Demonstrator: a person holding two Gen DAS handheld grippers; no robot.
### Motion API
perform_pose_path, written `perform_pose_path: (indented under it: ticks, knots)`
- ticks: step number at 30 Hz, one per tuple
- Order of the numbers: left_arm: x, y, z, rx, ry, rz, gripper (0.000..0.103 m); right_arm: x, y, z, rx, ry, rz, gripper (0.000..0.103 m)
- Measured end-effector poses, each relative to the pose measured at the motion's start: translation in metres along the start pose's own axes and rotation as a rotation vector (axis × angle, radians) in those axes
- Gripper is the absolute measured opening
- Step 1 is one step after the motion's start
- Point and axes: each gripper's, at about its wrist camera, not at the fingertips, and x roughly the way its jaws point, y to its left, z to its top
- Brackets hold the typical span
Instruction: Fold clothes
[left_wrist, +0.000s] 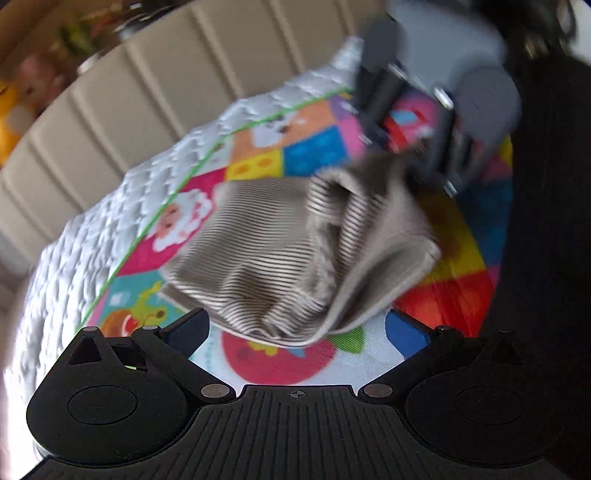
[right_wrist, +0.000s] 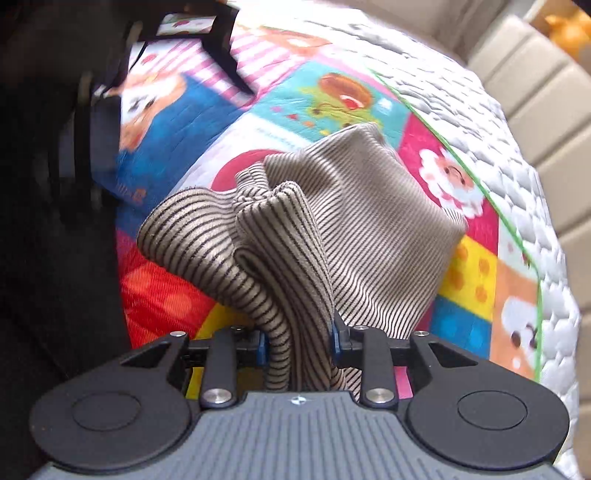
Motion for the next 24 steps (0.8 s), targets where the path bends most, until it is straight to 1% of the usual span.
perform_pose_path:
  ticks: [3,5,6,7,9,10,11,13,14,15,16,17,19,20,21,22,24]
  knots:
    - [0.035,-0.029,0.004,0.142,0.019,0.098,0.103,-0.006,0.013,-0.008,-0.063,-0.011,-0.017,0.027]
    - [0.060,-0.040,0.006,0.217,-0.002,0.187,0.103,-0.014,0.016,-0.009,-0.101,-0.003,-0.022,0.027]
    - [0.069,-0.042,0.007,0.232,-0.014,0.203,0.103,-0.016,0.018,-0.009,-0.132,0.001,-0.027,0.026]
    - [0.075,-0.042,0.009,0.227,-0.025,0.201,0.103,-0.018,0.021,-0.009,-0.164,0.005,-0.032,0.026]
    - [0.079,-0.040,0.014,0.179,-0.059,0.149,0.086,-0.024,0.016,-0.001,-0.258,0.004,-0.056,0.026]
    - [0.080,-0.038,0.016,0.149,-0.072,0.118,0.068,-0.024,0.013,0.006,-0.299,-0.002,-0.071,0.026]
    - [0.081,-0.035,0.018,0.106,-0.073,0.086,0.060,-0.024,0.010,0.013,-0.339,-0.008,-0.085,0.026]
    - [0.082,-0.020,0.015,-0.006,-0.077,0.022,0.053,-0.021,0.004,0.030,-0.398,-0.021,-0.104,0.029]
    - [0.082,-0.013,0.014,-0.063,-0.079,-0.010,0.051,-0.020,0.000,0.038,-0.422,-0.032,-0.119,0.033]
    - [0.083,-0.004,0.012,-0.130,-0.081,-0.047,0.050,-0.019,-0.004,0.046,-0.447,-0.044,-0.136,0.043]
    - [0.083,0.014,0.009,-0.247,-0.084,-0.104,0.049,-0.020,-0.010,0.053,-0.441,-0.069,-0.162,0.053]
    - [0.083,0.032,0.005,-0.362,-0.087,-0.157,0.049,-0.022,-0.017,0.060,-0.430,-0.096,-0.190,0.058]
    - [0.086,0.060,-0.004,-0.542,-0.097,-0.201,0.051,-0.029,-0.032,0.071,-0.384,-0.153,-0.237,0.071]
    - [0.088,0.068,-0.008,-0.598,-0.098,-0.207,0.052,-0.033,-0.040,0.075,-0.345,-0.183,-0.256,0.075]
    - [0.090,0.075,-0.011,-0.635,-0.098,-0.204,0.052,-0.039,-0.048,0.076,-0.296,-0.218,-0.273,0.083]
    - [0.091,0.080,-0.015,-0.670,-0.098,-0.203,0.052,-0.042,-0.055,0.074,-0.251,-0.241,-0.278,0.086]
    - [0.093,0.091,-0.022,-0.732,-0.106,-0.222,0.052,-0.045,-0.065,0.066,-0.164,-0.275,-0.277,0.087]
